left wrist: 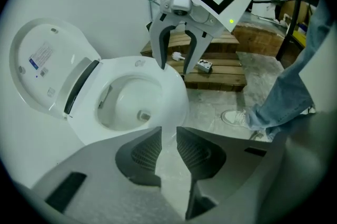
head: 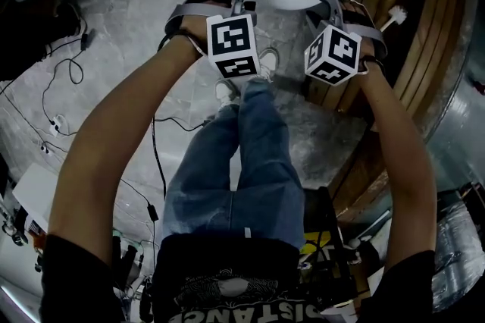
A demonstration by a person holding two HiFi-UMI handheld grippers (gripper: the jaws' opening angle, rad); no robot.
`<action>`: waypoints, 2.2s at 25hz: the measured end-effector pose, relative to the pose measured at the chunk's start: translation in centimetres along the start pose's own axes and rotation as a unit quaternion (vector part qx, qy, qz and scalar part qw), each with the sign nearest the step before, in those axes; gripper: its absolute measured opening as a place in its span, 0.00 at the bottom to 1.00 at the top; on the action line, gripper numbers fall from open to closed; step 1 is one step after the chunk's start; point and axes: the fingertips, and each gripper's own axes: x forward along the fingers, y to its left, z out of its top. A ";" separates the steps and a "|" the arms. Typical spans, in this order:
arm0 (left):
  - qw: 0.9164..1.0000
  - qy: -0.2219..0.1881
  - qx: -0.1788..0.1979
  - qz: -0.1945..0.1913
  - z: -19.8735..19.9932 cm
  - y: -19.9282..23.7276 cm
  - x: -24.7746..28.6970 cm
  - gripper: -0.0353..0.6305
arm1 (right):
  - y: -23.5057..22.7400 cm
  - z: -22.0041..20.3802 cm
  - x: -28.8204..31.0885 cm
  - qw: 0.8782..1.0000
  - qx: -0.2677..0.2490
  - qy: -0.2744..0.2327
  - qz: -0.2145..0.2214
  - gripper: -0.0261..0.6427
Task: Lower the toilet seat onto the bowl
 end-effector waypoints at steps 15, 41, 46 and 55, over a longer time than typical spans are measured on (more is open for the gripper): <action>0.984 -0.102 -0.143 0.012 6.2 3.5 -11.4 0.15 | -3.4 4.8 -12.6 0.986 0.140 -0.070 -0.049 0.15; 0.865 -0.313 -0.388 0.056 12.8 5.8 -38.8 0.07 | -6.0 14.5 -41.2 0.811 0.499 -0.258 -0.165 0.07; 0.850 -0.327 -0.408 0.062 12.9 4.8 -41.5 0.07 | -5.2 15.5 -44.1 0.785 0.521 -0.284 -0.179 0.06; 0.841 -0.340 -0.418 0.055 13.3 3.1 -43.4 0.07 | -3.3 16.5 -45.3 0.770 0.537 -0.293 -0.180 0.06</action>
